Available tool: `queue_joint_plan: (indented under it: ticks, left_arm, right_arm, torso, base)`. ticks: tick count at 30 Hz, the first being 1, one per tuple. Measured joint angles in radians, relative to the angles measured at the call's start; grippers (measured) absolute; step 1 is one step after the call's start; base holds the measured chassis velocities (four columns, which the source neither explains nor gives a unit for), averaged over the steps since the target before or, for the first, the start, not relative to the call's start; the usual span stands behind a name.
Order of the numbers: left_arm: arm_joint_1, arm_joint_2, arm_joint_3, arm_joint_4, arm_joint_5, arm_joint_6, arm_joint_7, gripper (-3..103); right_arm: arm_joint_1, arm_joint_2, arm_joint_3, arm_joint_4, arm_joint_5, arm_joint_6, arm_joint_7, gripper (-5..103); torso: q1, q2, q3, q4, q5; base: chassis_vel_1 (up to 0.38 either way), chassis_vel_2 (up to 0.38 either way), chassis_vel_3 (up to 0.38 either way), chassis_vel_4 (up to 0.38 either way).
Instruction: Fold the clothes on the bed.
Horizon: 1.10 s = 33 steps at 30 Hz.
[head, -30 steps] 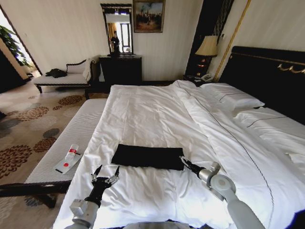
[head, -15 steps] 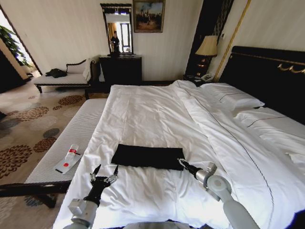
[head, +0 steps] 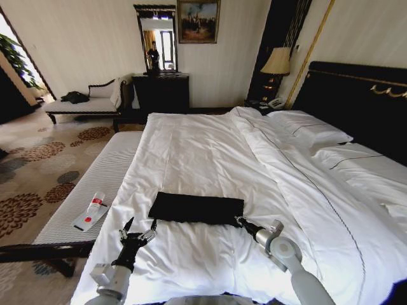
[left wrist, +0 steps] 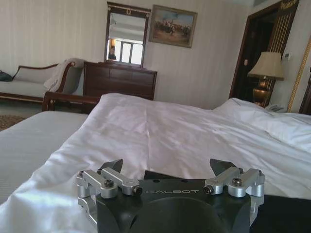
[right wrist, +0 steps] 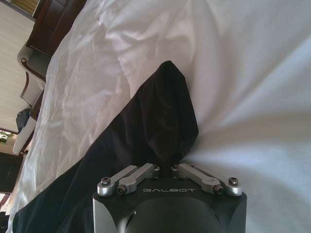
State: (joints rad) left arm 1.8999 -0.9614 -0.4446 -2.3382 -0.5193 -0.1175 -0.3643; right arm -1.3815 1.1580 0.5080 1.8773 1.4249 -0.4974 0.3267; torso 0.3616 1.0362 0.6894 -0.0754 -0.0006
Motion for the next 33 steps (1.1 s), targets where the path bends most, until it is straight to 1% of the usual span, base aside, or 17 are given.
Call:
queue_joint_plan:
  ticks: [2, 3, 5, 8, 10, 13, 15, 17, 18, 20, 21, 23, 26, 28, 31, 33]
  left_arm:
    - [-0.041, 0.025, -0.026, -0.009, -0.06, 0.013, -0.02, 100]
    - [-0.041, 0.025, -0.026, -0.009, -0.06, 0.013, -0.02, 100]
    - [-0.064, 0.041, -0.039, -0.015, -0.096, 0.023, -0.032, 100]
    - [-0.072, 0.049, -0.047, -0.02, -0.105, 0.025, -0.033, 100]
    - [-0.075, 0.054, -0.056, -0.024, -0.115, 0.026, -0.033, 100]
    - [-0.078, 0.059, -0.061, -0.024, -0.123, 0.028, -0.034, 100]
    - [-0.078, 0.063, -0.061, -0.024, -0.125, 0.028, -0.033, 100]
    - [-0.071, 0.067, -0.057, -0.024, -0.123, 0.03, -0.031, 100]
    - [-0.071, 0.067, -0.057, -0.024, -0.123, 0.03, -0.031, 100]
    - [-0.062, 0.072, -0.056, -0.024, -0.12, 0.03, -0.029, 100]
    - [-0.058, 0.077, -0.056, -0.02, -0.119, 0.03, -0.027, 100]
    - [-0.059, 0.079, -0.056, -0.019, -0.119, 0.03, -0.027, 100]
    - [-0.065, 0.084, -0.053, -0.018, -0.121, 0.033, -0.028, 100]
    - [-0.067, 0.085, -0.046, -0.018, -0.121, 0.035, -0.028, 100]
    - [-0.065, 0.084, -0.045, -0.018, -0.12, 0.035, -0.028, 100]
    - [-0.056, 0.071, -0.044, -0.017, -0.112, 0.035, -0.027, 100]
  right_arm:
    - [0.0, 0.01, 0.001, 0.018, -0.003, 0.004, 0.012, 4]
    - [0.0, 0.01, 0.001, 0.018, -0.003, 0.004, 0.012, 4]
    - [-0.003, 0.012, 0.005, 0.036, -0.006, 0.006, 0.017, 4]
    - [-0.014, 0.007, 0.016, 0.057, -0.02, 0.011, 0.018, 4]
    - [-0.034, -0.007, 0.036, 0.086, -0.041, 0.017, 0.009, 4]
    - [-0.045, -0.026, 0.055, 0.103, -0.048, 0.018, 0.005, 4]
    - [-0.048, -0.047, 0.074, 0.11, -0.05, 0.019, 0.004, 4]
    - [-0.045, -0.084, 0.104, 0.108, -0.049, 0.019, 0.002, 4]
    - [-0.045, -0.084, 0.104, 0.108, -0.049, 0.019, 0.002, 4]
    - [-0.036, -0.111, 0.124, 0.096, -0.049, 0.019, 0.0, 4]
    - [-0.028, -0.14, 0.143, 0.082, -0.056, 0.019, -0.015, 4]
    - [-0.024, -0.154, 0.152, 0.075, -0.062, 0.019, -0.022, 4]
    - [-0.004, -0.188, 0.173, 0.051, -0.092, 0.019, -0.041, 4]
    - [0.017, -0.214, 0.185, 0.02, -0.123, 0.022, -0.059, 4]
    - [0.023, -0.222, 0.188, 0.009, -0.128, 0.023, -0.064, 4]
    - [0.035, -0.248, 0.188, -0.022, -0.164, 0.029, -0.075, 4]
  torso:
    - [0.0, 0.0, 0.0, -0.0005, 0.0001]
    - [0.0, 0.0, 0.0, -0.0005, 0.0001]
    - [0.0, 0.0, 0.0, -0.0003, 0.0]
    - [0.0, 0.0, 0.0, 0.0003, 0.0002]
    - [0.0, 0.0, 0.0, 0.0002, 0.0003]
    - [0.0, 0.0, 0.0, 0.0, 0.0003]
    - [0.0, 0.0, 0.0, -0.0001, 0.0001]
    - [0.0, 0.0, 0.0, -0.0003, 0.0001]
    - [0.0, 0.0, 0.0, -0.0003, 0.0001]
    - [0.0, 0.0, 0.0, -0.0001, 0.0003]
    - [0.0, 0.0, 0.0, 0.0, 0.0005]
    - [0.0, 0.0, 0.0, 0.0, 0.0003]
    - [0.0, 0.0, 0.0, -0.0003, 0.0002]
    - [0.0, 0.0, 0.0, 0.0, 0.0002]
    - [0.0, 0.0, 0.0, -0.0001, 0.0003]
    - [0.0, 0.0, 0.0, -0.0002, 0.0003]
  base:
    - [0.0, 0.0, 0.0, 0.0]
    - [0.0, 0.0, 0.0, 0.0]
    - [0.0, 0.0, 0.0, 0.0]
    - [0.0, 0.0, 0.0, 0.0]
    - [0.0, 0.0, 0.0, 0.0]
    - [0.0, 0.0, 0.0, 0.0]
    - [0.0, 0.0, 0.0, 0.0]
    - [0.0, 0.0, 0.0, 0.0]
    - [0.0, 0.0, 0.0, 0.0]
    - [0.0, 0.0, 0.0, 0.0]
    - [0.0, 0.0, 0.0, 0.0]
    - [0.0, 0.0, 0.0, 0.0]
    - [0.0, 0.0, 0.0, 0.0]
    - [0.0, 0.0, 0.0, 0.0]
    - [0.0, 0.0, 0.0, 0.0]
    - [0.0, 0.0, 0.0, 0.0]
